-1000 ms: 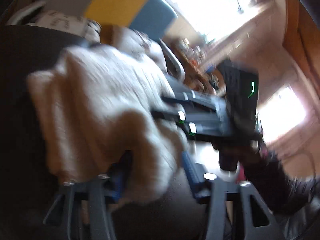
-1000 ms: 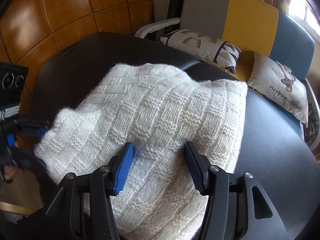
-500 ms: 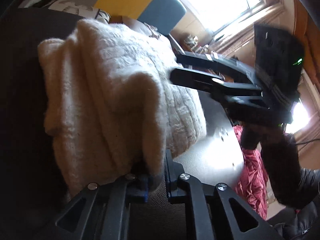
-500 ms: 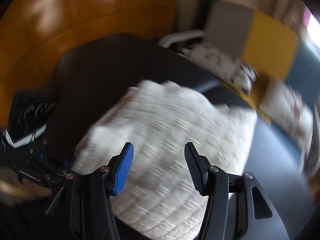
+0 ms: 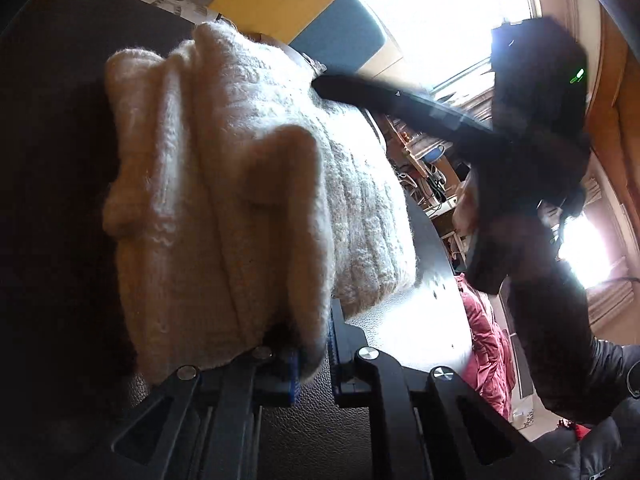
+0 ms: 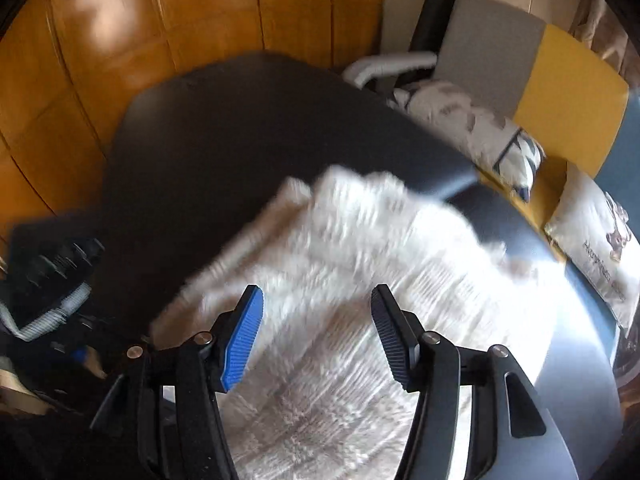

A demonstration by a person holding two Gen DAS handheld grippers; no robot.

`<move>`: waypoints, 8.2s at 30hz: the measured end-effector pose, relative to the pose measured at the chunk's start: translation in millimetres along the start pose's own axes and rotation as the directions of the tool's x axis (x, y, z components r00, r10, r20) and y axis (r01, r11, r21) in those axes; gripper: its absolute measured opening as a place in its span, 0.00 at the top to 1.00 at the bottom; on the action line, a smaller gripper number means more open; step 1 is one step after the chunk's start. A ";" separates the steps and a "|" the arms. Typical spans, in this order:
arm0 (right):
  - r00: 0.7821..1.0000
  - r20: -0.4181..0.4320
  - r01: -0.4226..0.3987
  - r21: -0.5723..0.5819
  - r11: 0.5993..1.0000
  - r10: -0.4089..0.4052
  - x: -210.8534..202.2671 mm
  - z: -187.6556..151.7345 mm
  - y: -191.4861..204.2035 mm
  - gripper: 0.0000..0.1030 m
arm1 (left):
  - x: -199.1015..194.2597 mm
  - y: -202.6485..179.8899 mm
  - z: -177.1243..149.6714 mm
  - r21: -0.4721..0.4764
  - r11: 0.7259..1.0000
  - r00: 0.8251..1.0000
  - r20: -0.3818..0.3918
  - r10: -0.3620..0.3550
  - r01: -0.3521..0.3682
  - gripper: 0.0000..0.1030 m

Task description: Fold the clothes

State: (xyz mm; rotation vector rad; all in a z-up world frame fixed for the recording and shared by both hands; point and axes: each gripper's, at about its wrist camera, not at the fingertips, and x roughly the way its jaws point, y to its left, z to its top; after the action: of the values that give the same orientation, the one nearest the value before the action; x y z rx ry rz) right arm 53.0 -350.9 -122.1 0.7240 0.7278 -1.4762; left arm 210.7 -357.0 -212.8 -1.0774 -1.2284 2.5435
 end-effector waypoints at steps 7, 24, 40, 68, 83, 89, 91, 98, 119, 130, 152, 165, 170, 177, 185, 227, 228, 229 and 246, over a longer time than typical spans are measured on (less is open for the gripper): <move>0.966 -0.134 0.199 -0.168 0.965 -0.222 84.7 22.1 2.2 0.42 | -2.6 -6.2 -5.7 0.064 0.995 0.997 0.023 0.079 -0.080 0.90; 0.997 -0.040 0.070 0.364 0.929 -0.060 1.4 -57.4 -113.3 0.38 | -21.7 -57.7 64.4 0.130 0.961 0.965 0.131 0.226 -0.243 0.72; 0.995 -0.090 0.073 0.437 0.897 -0.037 46.9 -66.7 -174.7 0.37 | 44.4 -10.3 148.6 0.086 0.886 0.891 0.035 0.453 -0.455 0.62; 0.995 0.065 0.050 0.316 0.947 -0.074 -54.8 -166.4 -45.9 0.34 | -40.4 -67.2 29.0 0.191 0.878 0.881 0.284 0.379 -0.440 0.64; 0.968 0.209 -0.238 0.572 0.785 0.141 -67.3 -197.8 -106.3 0.25 | -66.9 -29.7 28.3 0.002 0.920 0.889 0.262 0.377 -0.391 0.61; 0.885 0.359 -0.464 0.732 0.498 0.297 -49.1 -212.2 -186.3 0.20 | -72.1 27.9 43.5 -0.199 0.946 0.940 0.179 0.291 -0.255 0.56; 0.857 0.395 -0.509 0.749 0.424 0.332 -34.2 -214.1 -204.0 0.20 | -64.0 42.9 53.0 -0.242 0.945 0.954 0.145 0.261 -0.222 0.54; 0.857 0.350 -0.498 0.752 0.433 0.378 -0.8 -198.5 -213.8 0.19 | -40.8 61.3 80.4 -0.223 0.946 0.960 0.098 0.261 -0.235 0.45; 0.960 0.065 -0.277 0.356 0.893 0.272 -2.9 -85.2 -136.6 0.39 | -43.2 -9.1 29.7 -0.083 0.905 0.832 0.366 0.417 -0.417 0.85; 0.966 -0.109 -0.244 -0.096 0.965 0.234 49.0 27.8 -64.8 0.42 | -80.3 -11.9 -30.1 -0.247 0.800 0.688 0.412 0.598 -0.548 0.82; 0.990 -0.136 -0.066 -0.180 0.981 0.042 45.9 15.8 2.1 0.17 | -96.3 -11.7 -21.3 -0.408 0.759 0.678 0.353 0.644 -0.508 0.77; 0.973 0.000 -0.223 -0.271 0.936 0.231 4.0 51.0 8.0 0.17 | -100.5 -9.5 -3.9 -0.532 0.612 0.537 0.310 0.784 -0.586 0.76; 0.966 -0.086 -0.257 -0.259 0.931 0.243 38.1 38.4 1.8 0.15 | -86.3 9.2 -4.0 -0.577 0.550 0.562 0.181 0.807 -0.604 0.76; 0.962 -0.053 -0.272 -0.292 0.917 0.268 -7.1 55.0 10.0 0.16 | -103.0 0.4 -14.4 -0.602 0.583 0.538 0.282 0.794 -0.546 0.76; 0.978 -0.111 -0.198 -0.247 0.948 0.176 29.2 38.8 29.7 0.15 | -96.8 5.4 -25.2 -0.603 0.603 0.585 0.260 0.768 -0.523 0.76; 0.983 0.130 -0.115 -0.116 0.987 0.130 -89.9 -18.4 1.8 0.08 | -118.3 -1.6 -53.9 -0.613 0.584 0.571 0.250 0.782 -0.532 0.75; 0.984 0.138 -0.095 -0.133 0.987 0.114 -92.9 -25.9 10.7 0.08 | -119.8 -0.9 -57.7 -0.613 0.580 0.569 0.245 0.785 -0.537 0.75; 0.985 0.142 -0.076 -0.155 0.985 0.099 -94.7 -33.3 20.8 0.08 | -120.6 0.2 -62.8 -0.621 0.582 0.580 0.239 0.779 -0.525 0.75; 0.988 0.155 0.001 0.022 1.000 -0.005 -91.8 -12.9 27.5 0.08 | -95.8 -92.0 -32.7 -0.493 0.492 0.327 0.385 0.863 -0.718 0.72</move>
State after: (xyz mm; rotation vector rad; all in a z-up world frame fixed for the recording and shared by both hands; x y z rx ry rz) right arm 83.1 -286.2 -56.9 0.6175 0.5951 -1.5268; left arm 285.3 -312.2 -107.3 -1.1684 -1.3563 3.8684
